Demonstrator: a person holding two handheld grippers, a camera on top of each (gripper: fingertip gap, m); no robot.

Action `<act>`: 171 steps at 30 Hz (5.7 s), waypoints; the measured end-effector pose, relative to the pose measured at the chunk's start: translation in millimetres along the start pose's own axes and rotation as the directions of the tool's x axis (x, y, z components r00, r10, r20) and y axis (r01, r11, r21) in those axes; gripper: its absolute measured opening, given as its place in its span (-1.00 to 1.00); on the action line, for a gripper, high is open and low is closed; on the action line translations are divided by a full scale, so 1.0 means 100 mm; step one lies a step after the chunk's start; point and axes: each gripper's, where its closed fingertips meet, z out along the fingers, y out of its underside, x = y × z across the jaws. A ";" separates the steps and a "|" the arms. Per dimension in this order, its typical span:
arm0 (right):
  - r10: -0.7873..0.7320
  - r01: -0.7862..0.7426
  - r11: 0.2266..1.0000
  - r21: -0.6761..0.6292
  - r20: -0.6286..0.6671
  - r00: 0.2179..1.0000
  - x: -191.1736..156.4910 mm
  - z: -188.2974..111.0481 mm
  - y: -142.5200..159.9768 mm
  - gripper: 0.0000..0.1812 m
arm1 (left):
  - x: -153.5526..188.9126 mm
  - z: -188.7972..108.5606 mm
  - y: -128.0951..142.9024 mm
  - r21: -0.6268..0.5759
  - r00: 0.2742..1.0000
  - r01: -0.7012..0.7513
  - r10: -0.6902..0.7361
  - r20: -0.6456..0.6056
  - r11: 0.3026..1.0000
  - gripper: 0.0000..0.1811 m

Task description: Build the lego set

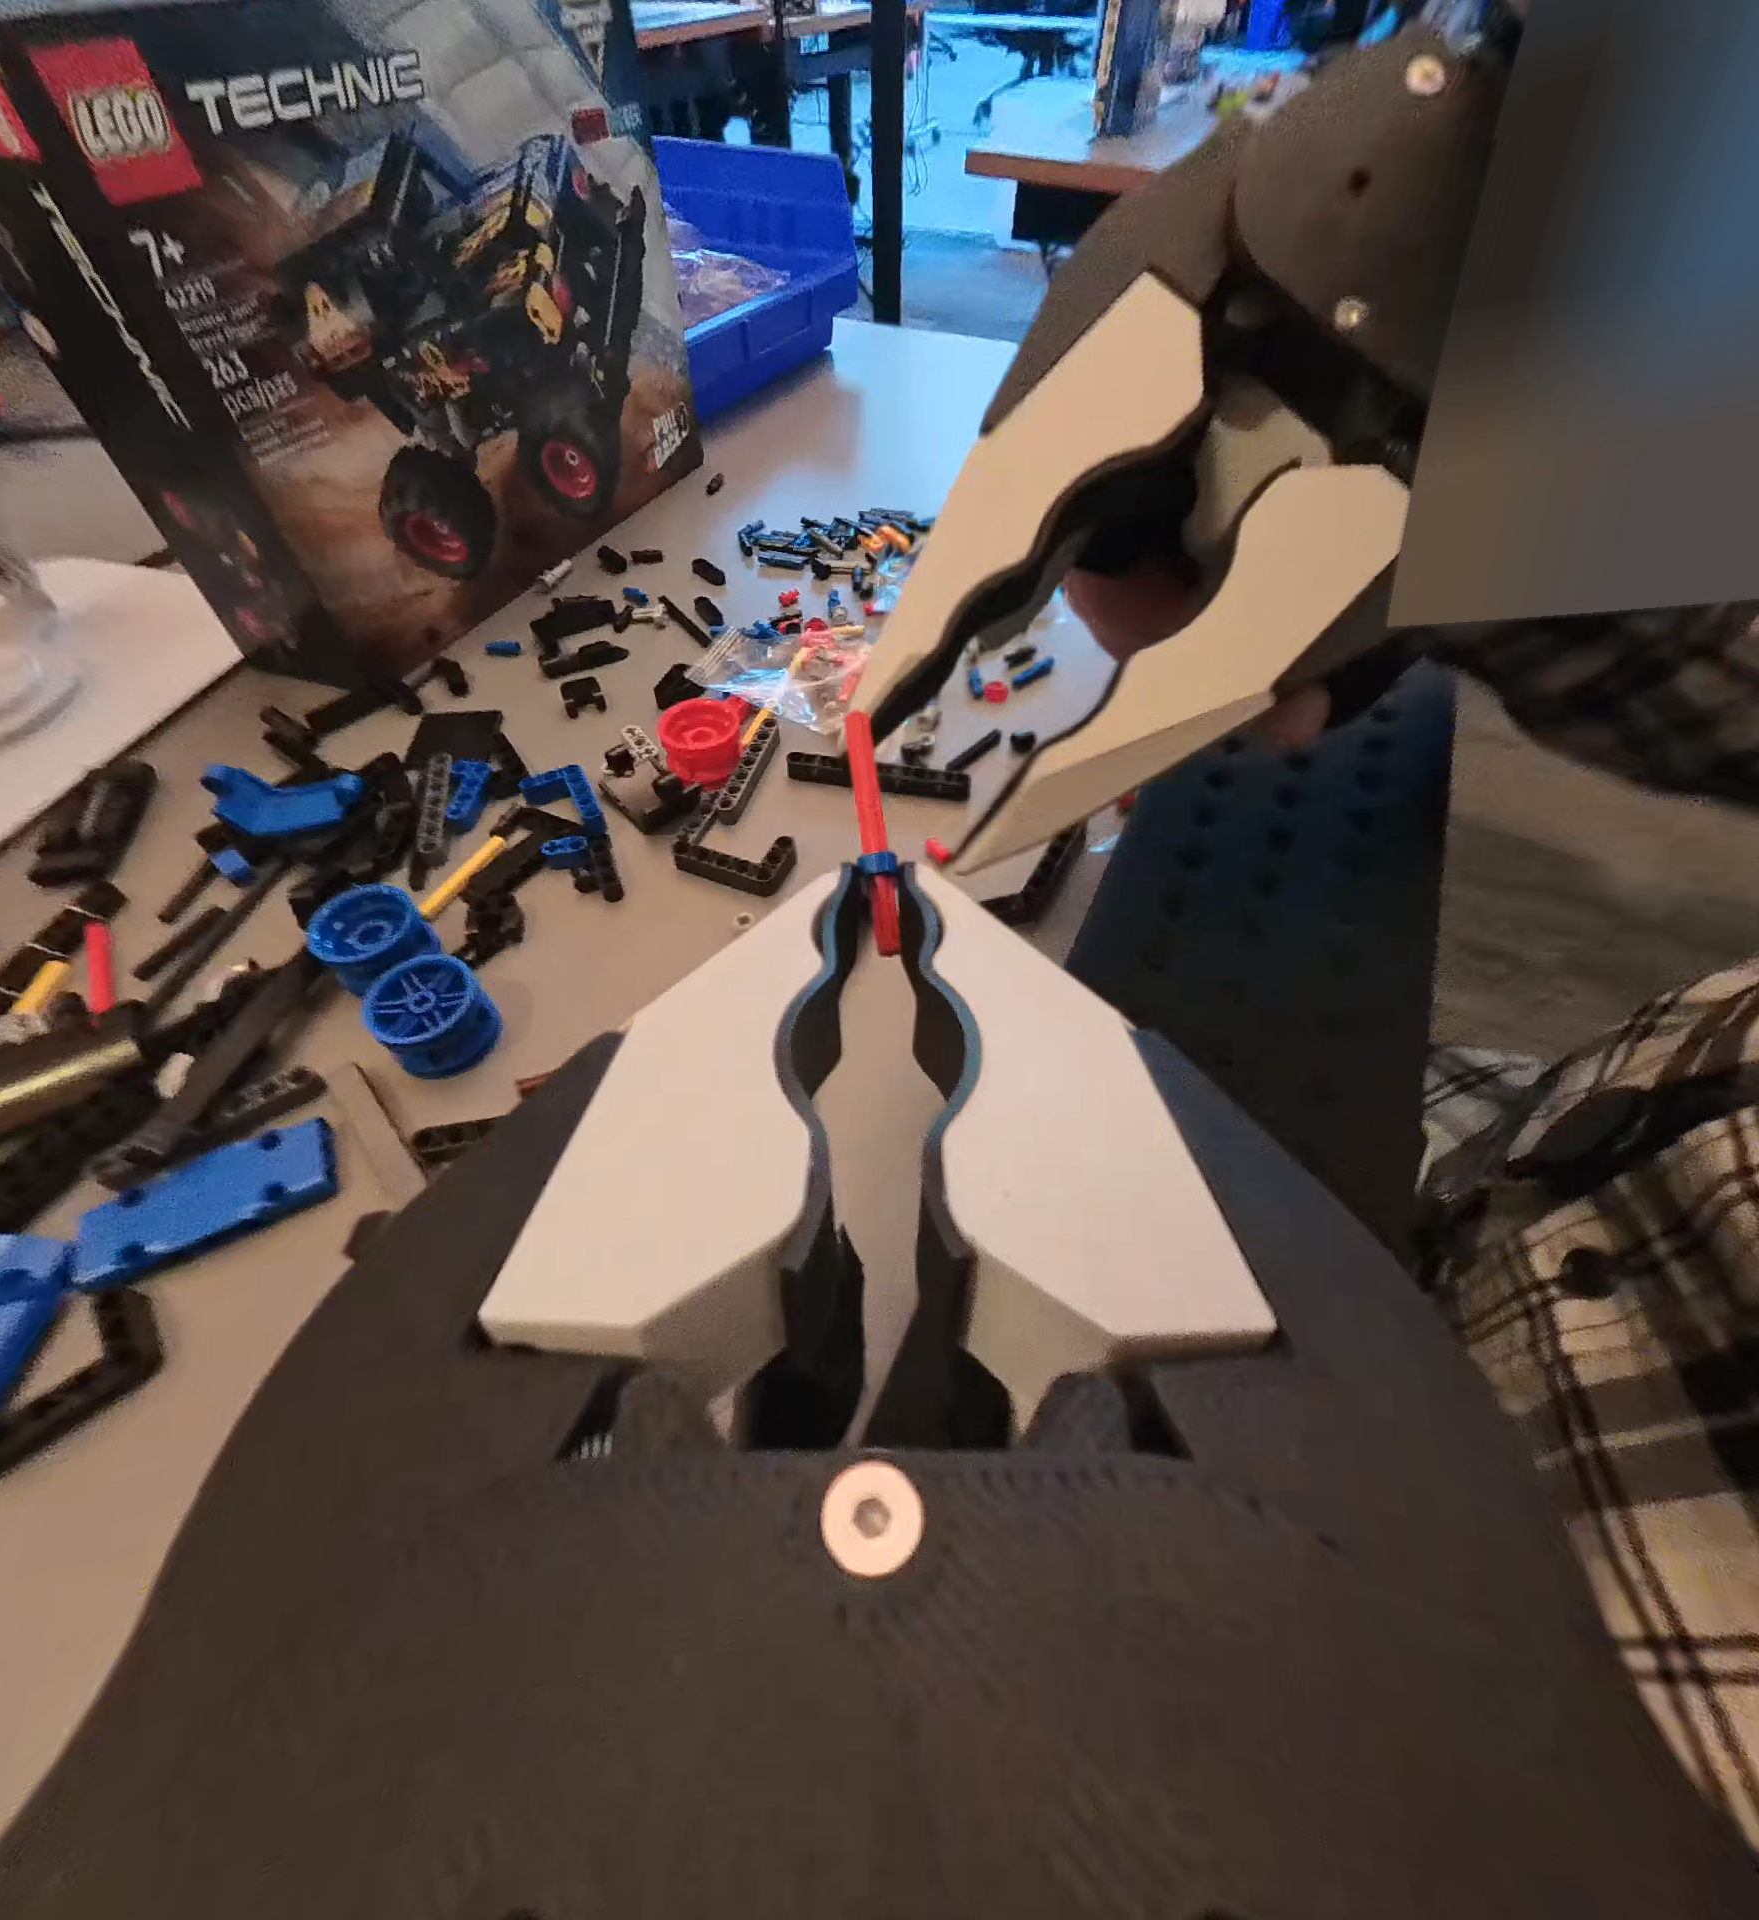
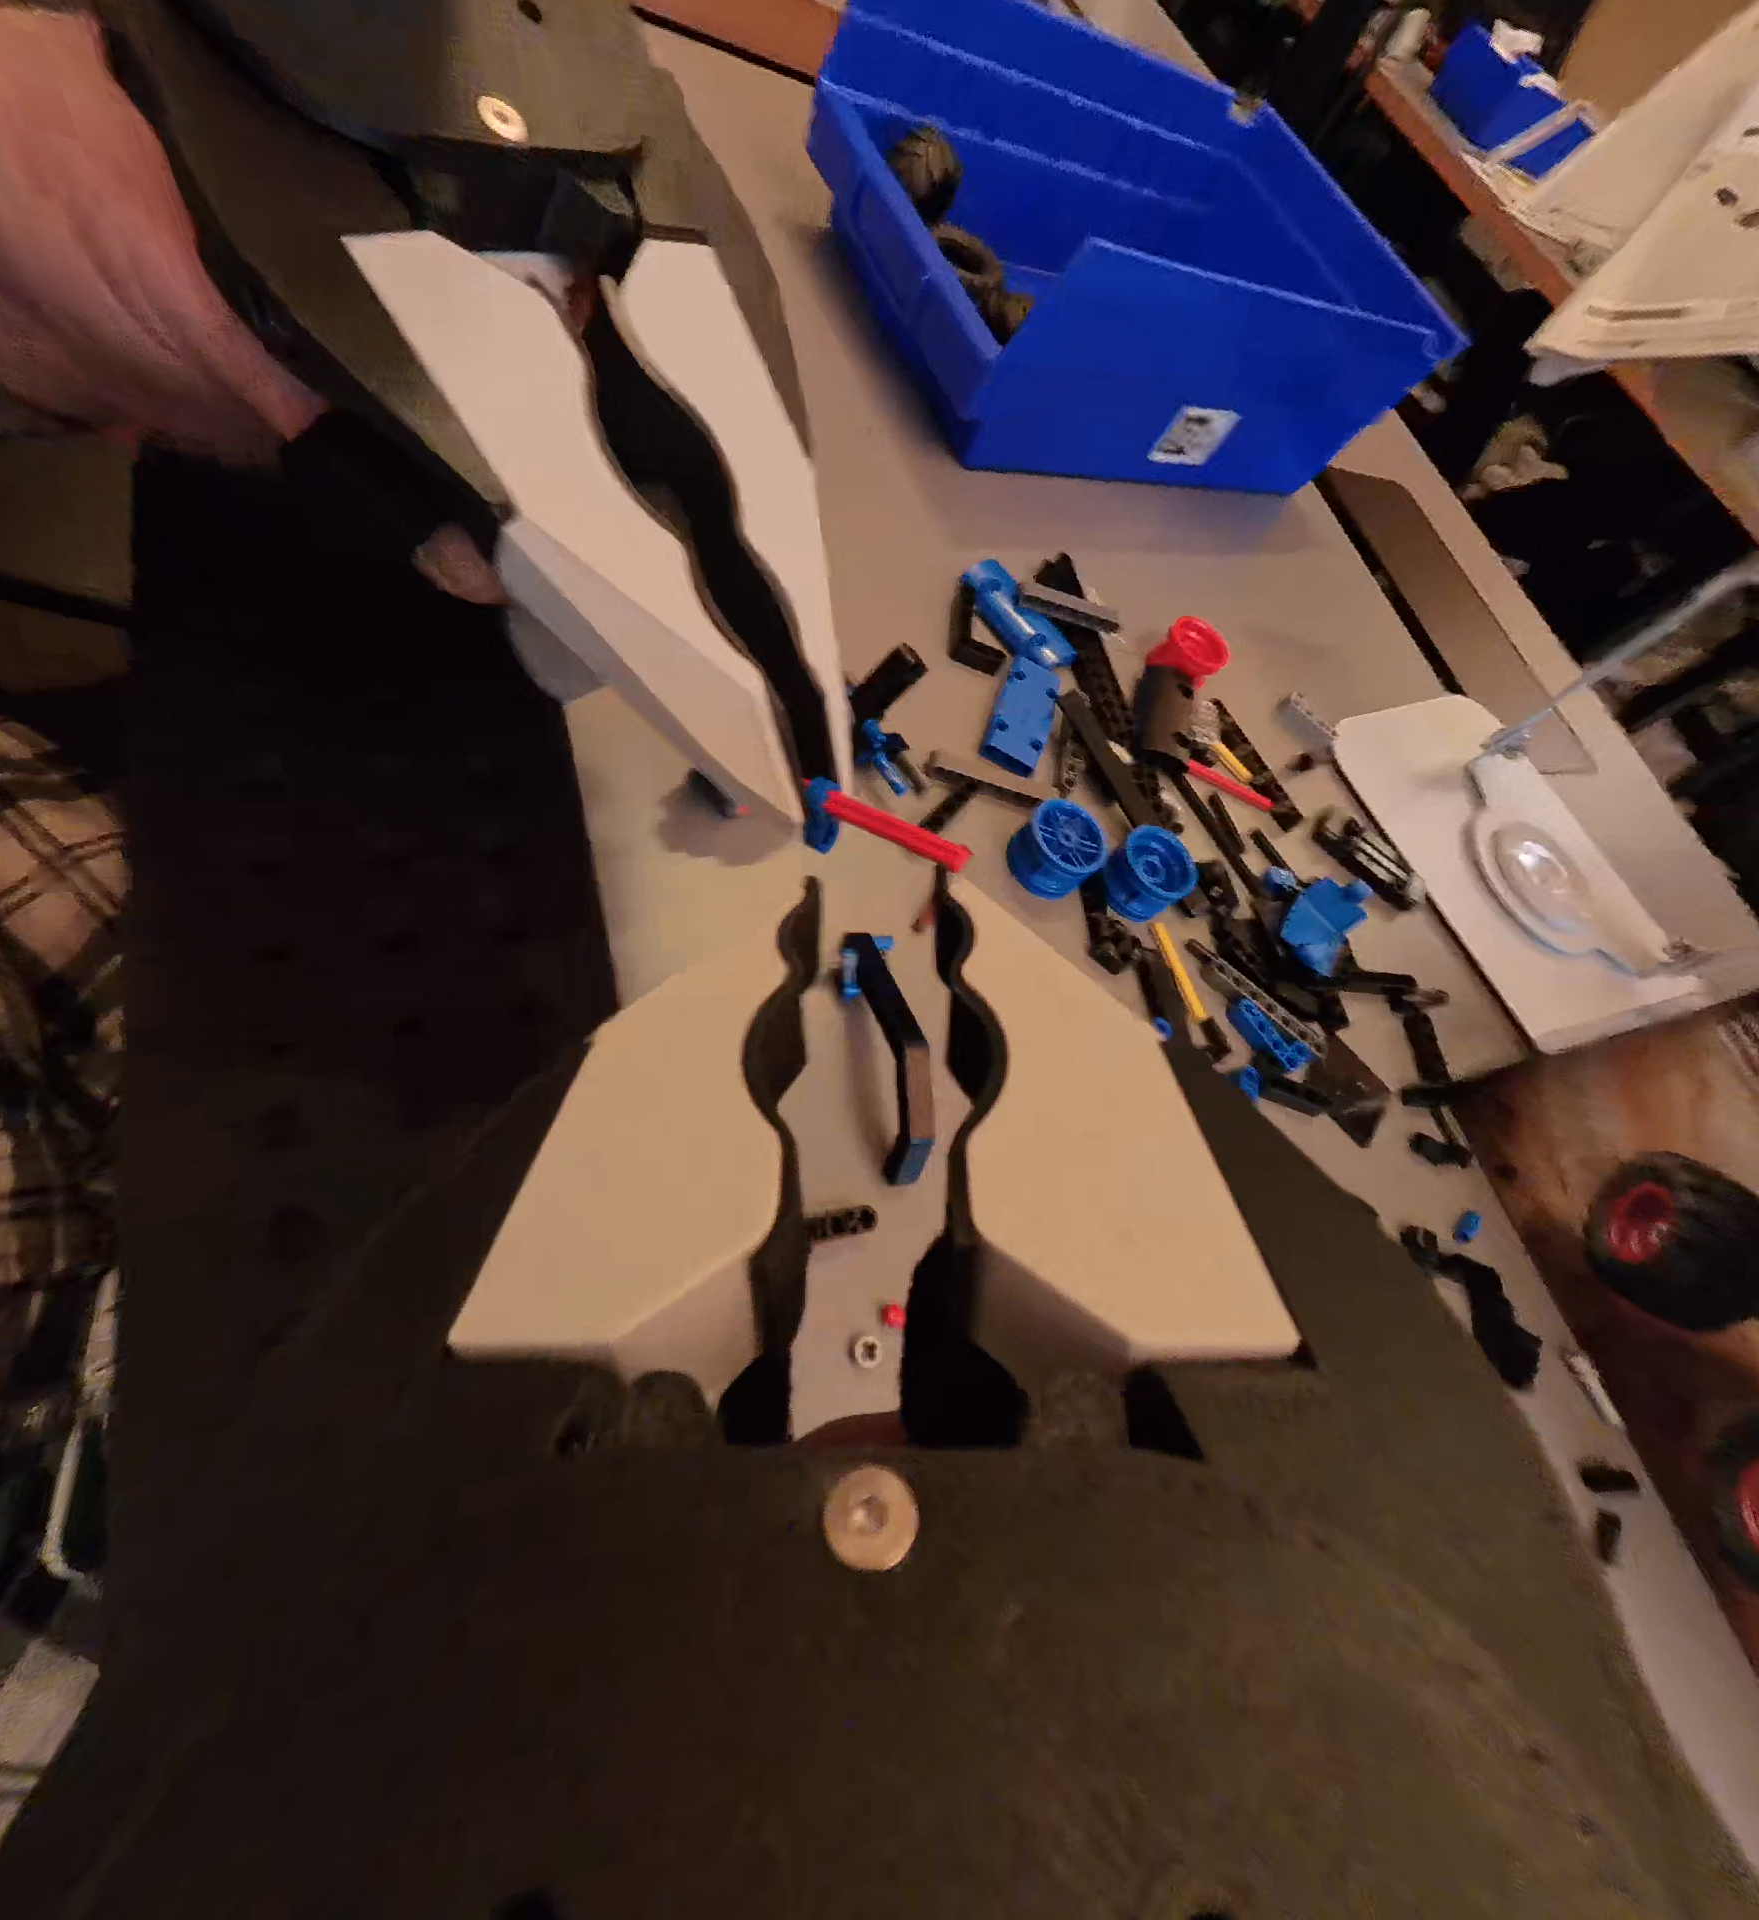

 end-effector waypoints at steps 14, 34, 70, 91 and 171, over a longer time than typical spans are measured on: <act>-0.395 0.388 0.905 -0.173 -0.006 0.919 -0.05 0.13 0.15 -0.99 | 0.04 0.08 0.08 -0.169 0.964 -0.266 0.264 -0.032 0.949 -0.92; -0.389 0.383 0.910 -0.160 -0.005 0.921 0.01 0.07 0.23 -0.99 | 0.03 0.11 0.02 -0.080 0.942 -0.337 0.335 -0.038 0.938 -0.95; -0.152 0.138 0.971 -0.195 -0.059 0.987 0.28 -0.23 0.84 -0.99 | -0.33 0.62 0.35 -0.477 0.927 -0.367 0.271 -0.259 0.799 -0.85; -0.096 0.086 0.980 -0.179 -0.047 0.994 0.27 -0.22 0.84 -0.99 | -0.28 0.58 0.72 -0.581 0.893 -0.408 0.176 -0.415 0.704 -0.94; 0.339 -0.379 0.905 0.192 0.211 0.917 0.09 -0.27 0.08 -0.91 | 0.07 0.28 -0.07 -0.027 0.880 -0.469 0.470 0.067 0.883 -0.98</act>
